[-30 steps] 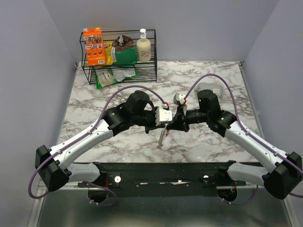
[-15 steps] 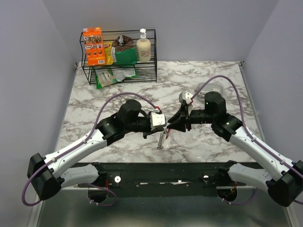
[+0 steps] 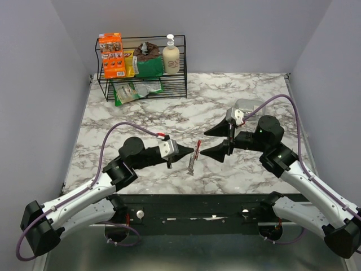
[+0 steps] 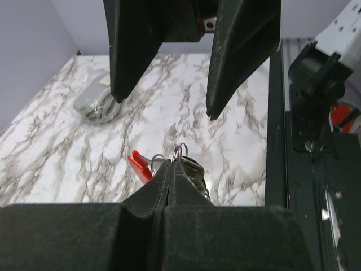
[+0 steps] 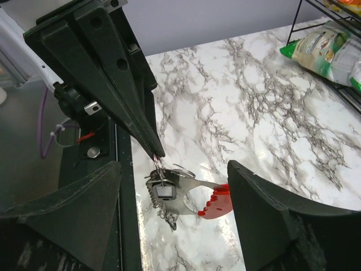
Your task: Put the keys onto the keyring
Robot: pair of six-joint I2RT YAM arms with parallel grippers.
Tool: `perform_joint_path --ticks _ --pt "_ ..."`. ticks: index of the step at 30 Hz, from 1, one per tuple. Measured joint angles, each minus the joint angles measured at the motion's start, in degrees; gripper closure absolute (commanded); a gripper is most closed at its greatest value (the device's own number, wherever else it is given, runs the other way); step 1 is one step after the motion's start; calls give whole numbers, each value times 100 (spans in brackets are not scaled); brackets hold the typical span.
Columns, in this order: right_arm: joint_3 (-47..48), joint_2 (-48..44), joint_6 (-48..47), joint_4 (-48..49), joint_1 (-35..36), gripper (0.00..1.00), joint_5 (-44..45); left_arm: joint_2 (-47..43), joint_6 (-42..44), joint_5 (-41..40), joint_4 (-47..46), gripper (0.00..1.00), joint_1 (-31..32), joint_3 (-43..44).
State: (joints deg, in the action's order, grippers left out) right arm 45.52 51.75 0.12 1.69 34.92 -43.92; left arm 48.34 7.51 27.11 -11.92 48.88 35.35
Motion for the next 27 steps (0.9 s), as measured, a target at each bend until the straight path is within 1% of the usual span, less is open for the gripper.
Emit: perform_joint_path --ticks 3,11,19,23,26,27 --pt "-7 -2 70 55 0 16 2 -98 -365 -35 -761 100 0 -343" --pt "-59 -166 229 245 -20 15 13 -133 -1130 -103 -2391 100 0 -1029" --pt "-72 -267 382 428 -142 15 -46 -98 -1523 -103 -3576 100 0 -1207" --pt "-101 -267 466 520 -195 17 -153 -20 -1615 -101 -3871 100 0 -1217" --pt "-168 -269 579 686 -201 25 -315 4 -1644 -98 -3945 100 0 -1217" --pt "-195 -269 614 752 -201 29 -374 4 -1644 -98 -3947 100 0 -1217"
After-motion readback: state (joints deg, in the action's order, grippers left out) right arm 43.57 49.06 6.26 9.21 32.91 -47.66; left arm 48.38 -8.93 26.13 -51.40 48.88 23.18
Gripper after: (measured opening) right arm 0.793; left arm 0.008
